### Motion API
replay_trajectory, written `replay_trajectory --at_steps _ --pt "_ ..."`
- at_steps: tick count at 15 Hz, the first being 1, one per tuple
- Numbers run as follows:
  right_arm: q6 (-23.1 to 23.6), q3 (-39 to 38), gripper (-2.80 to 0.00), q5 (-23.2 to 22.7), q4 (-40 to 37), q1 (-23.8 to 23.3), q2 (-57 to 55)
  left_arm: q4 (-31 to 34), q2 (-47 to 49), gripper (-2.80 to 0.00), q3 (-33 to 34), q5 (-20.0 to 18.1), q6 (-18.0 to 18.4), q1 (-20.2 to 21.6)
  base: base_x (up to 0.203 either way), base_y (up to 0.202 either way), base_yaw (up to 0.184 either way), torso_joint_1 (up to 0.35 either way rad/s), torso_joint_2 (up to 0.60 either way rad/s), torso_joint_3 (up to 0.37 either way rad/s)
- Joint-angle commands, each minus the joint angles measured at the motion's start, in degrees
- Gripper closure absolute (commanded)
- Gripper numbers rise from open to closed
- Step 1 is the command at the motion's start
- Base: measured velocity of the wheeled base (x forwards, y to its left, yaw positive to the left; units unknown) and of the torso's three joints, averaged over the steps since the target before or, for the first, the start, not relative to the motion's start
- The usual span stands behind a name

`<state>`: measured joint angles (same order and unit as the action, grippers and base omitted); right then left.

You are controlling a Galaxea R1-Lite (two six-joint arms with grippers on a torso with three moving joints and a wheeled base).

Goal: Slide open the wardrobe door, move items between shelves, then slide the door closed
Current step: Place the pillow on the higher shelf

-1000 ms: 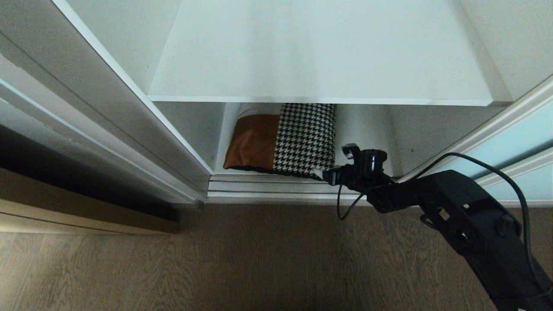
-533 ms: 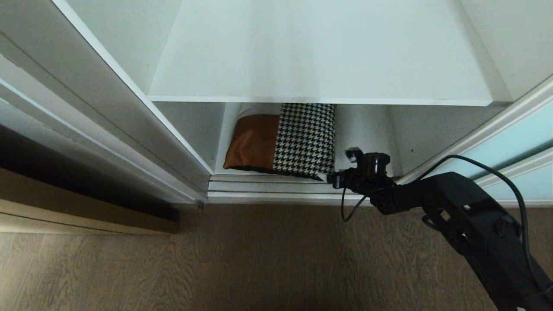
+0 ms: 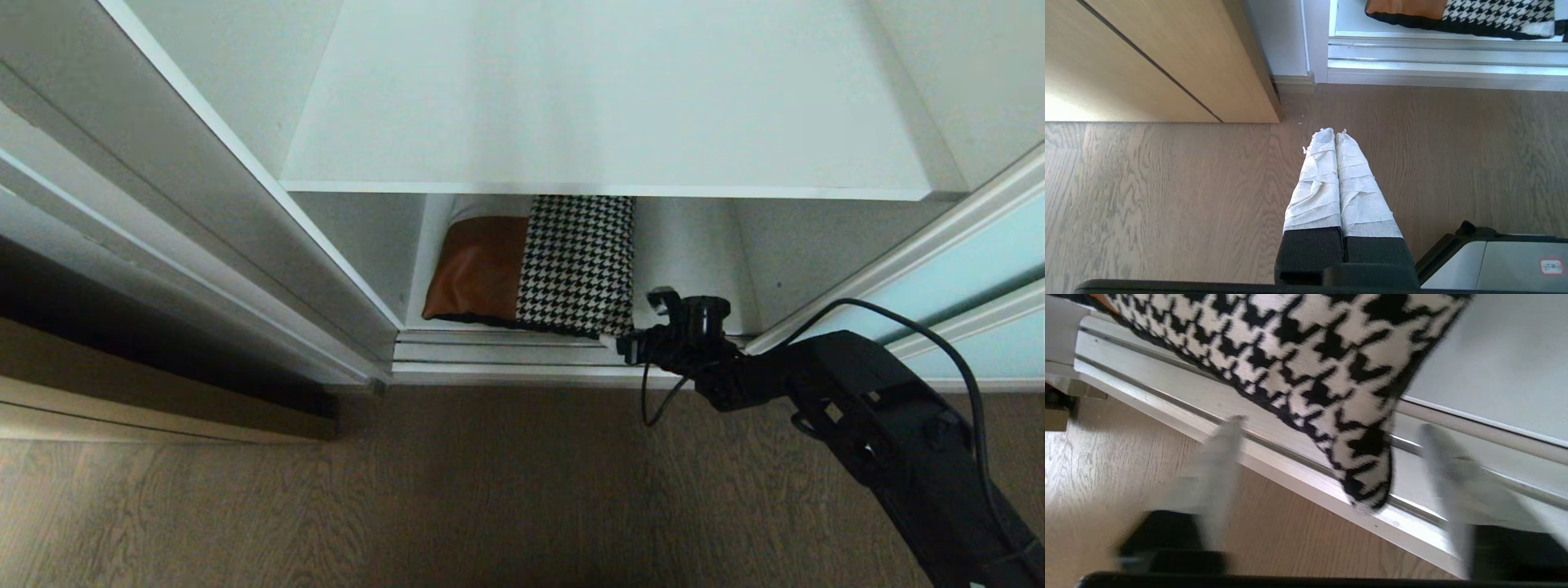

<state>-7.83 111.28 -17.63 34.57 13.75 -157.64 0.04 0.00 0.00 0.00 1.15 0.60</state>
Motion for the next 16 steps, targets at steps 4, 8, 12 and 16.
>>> replay_trajectory --at_steps 4,8,12,16 --pt "-0.08 0.17 0.00 -0.57 0.61 0.05 -0.04 0.03 0.09 0.00 0.00 0.00 0.00 0.02 0.000 0.000 0.000 0.000 0.00 0.000" --pt "-0.08 0.08 0.00 -0.57 2.08 0.05 -0.04 0.05 0.09 0.00 0.00 0.00 0.00 0.02 0.000 0.000 0.000 0.000 0.00 0.000" --pt "-0.44 -0.09 0.00 -0.30 2.87 0.05 0.49 -0.04 0.09 0.00 0.00 0.00 0.00 0.02 0.000 0.000 0.000 0.000 0.00 0.000" --pt "-0.75 -4.41 0.00 0.89 2.38 -0.96 4.12 0.05 0.09 0.00 0.00 0.00 0.00 0.02 0.000 0.000 0.000 0.000 0.00 0.000"
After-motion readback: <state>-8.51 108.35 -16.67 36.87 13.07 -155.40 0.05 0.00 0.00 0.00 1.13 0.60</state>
